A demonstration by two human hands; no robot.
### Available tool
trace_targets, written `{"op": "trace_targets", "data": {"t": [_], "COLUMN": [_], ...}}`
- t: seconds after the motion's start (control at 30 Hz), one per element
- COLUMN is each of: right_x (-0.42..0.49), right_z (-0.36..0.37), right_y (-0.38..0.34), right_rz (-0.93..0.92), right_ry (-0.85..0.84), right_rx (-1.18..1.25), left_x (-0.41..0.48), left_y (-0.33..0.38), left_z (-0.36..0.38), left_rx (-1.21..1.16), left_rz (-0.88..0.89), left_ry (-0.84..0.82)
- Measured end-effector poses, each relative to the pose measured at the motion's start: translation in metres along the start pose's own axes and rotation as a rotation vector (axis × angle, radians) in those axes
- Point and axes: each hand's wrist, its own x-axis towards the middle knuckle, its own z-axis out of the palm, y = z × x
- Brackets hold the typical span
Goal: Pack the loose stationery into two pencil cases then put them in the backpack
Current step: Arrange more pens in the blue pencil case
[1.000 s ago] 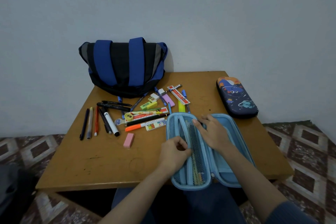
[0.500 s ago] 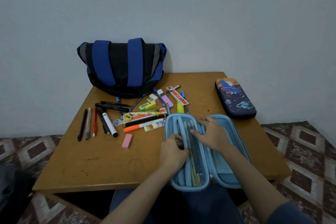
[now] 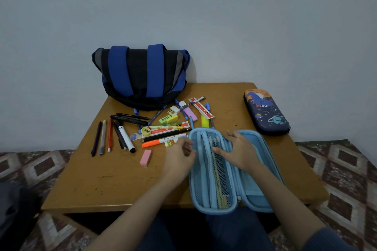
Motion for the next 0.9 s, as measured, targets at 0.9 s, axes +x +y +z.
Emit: {"op": "trace_targets", "data": {"t": [0.9], "right_x": [0.046], "right_z": [0.051], "right_y": [-0.153], "right_rz": [-0.396], "right_ry": [-0.038], "right_rx": [-0.14], "left_x": [-0.002], "left_y": [-0.13], "left_z": [-0.084], "left_rx": [0.436], "left_rz": [-0.142], "left_ry": [0.253]}}
